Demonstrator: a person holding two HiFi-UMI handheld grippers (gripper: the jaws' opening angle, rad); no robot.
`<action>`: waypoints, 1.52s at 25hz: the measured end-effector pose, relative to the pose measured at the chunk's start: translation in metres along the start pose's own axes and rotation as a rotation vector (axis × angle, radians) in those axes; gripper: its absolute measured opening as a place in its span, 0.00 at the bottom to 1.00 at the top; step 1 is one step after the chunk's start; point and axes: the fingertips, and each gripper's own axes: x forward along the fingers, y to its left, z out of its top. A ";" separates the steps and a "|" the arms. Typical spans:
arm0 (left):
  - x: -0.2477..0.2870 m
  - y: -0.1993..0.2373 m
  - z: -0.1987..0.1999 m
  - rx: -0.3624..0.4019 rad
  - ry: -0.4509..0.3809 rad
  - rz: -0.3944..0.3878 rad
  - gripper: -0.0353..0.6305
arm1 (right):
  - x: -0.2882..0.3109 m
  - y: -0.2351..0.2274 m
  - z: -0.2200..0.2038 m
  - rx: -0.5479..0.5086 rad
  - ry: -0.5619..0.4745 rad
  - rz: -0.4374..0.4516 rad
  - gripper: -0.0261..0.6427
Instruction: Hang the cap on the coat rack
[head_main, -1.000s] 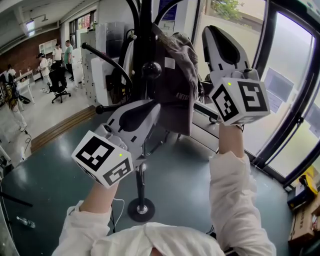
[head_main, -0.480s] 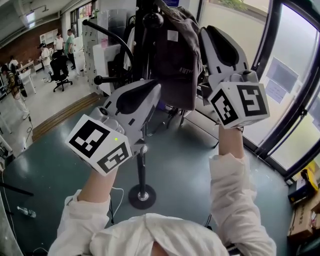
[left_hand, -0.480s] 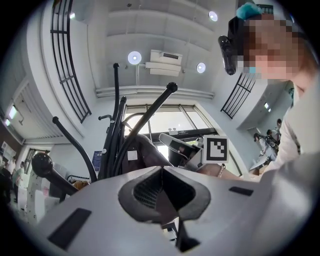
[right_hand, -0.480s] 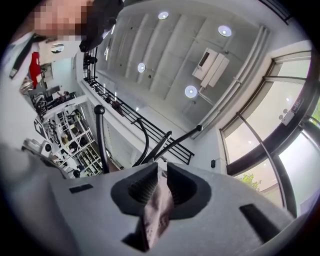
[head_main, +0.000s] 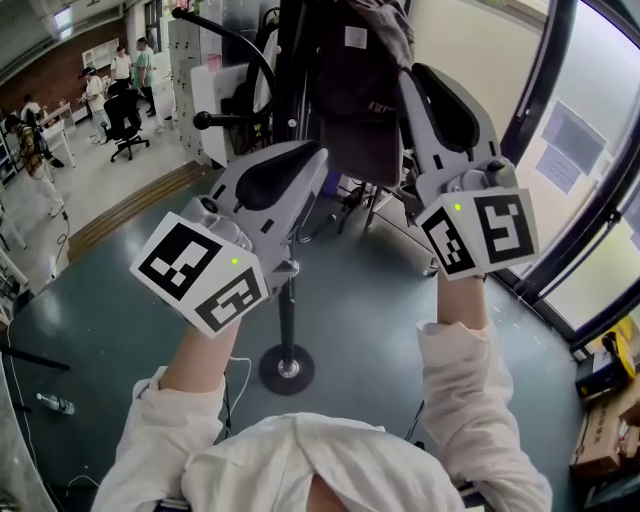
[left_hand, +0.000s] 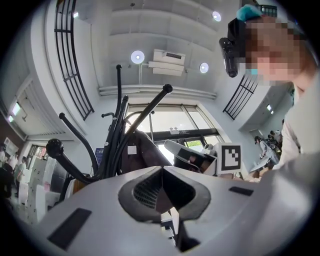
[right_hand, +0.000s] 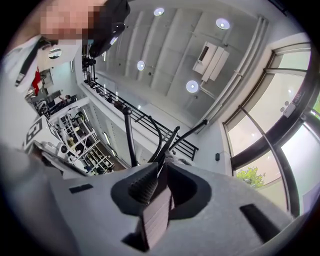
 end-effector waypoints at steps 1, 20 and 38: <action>0.000 -0.001 -0.001 -0.002 0.000 0.000 0.08 | -0.003 0.002 -0.004 0.005 0.007 0.000 0.07; -0.028 -0.022 -0.051 -0.079 0.084 0.059 0.08 | -0.068 0.064 -0.056 0.173 0.126 0.074 0.10; -0.078 -0.034 -0.115 -0.150 0.201 0.055 0.08 | -0.112 0.148 -0.129 0.290 0.342 0.199 0.10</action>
